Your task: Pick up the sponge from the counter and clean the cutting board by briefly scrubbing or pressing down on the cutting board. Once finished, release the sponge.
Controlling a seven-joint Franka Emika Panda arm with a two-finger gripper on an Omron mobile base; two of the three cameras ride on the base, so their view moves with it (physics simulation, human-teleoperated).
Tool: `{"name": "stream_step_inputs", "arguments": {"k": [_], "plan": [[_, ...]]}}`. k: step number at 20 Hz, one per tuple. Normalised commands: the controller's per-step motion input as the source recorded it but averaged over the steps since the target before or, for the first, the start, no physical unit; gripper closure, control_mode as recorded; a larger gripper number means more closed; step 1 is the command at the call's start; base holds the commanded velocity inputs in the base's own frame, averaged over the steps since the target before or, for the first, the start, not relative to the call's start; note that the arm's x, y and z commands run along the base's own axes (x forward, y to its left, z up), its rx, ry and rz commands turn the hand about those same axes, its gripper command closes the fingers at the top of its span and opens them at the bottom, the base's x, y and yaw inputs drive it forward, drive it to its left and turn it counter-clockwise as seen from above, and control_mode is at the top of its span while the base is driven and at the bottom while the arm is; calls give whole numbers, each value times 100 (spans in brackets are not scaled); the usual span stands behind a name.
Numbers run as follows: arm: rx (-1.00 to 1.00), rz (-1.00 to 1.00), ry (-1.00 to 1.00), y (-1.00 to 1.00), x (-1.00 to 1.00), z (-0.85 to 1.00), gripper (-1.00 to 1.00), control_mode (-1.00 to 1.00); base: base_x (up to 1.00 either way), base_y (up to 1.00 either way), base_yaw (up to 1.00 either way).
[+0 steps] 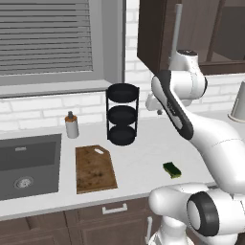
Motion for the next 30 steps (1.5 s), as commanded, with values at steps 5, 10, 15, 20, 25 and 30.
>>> {"name": "stream_step_inputs", "arguments": {"k": [5,10,15,20,25,30], "plan": [[0,0,0,0,-38,-9,-100,-100,0,0,0],[0,0,10,-5,-87,-43,-100,-100,0,0,0],[0,-1,12,-35,-24,-80,-100,-100,0,0,0],[0,0,2,-41,0,-83,-100,-100,0,0,0],[0,0,3,-41,16,-72,-100,-100,0,0,0],[0,0,5,-25,45,-57,-100,-100,0,0,0]]}}
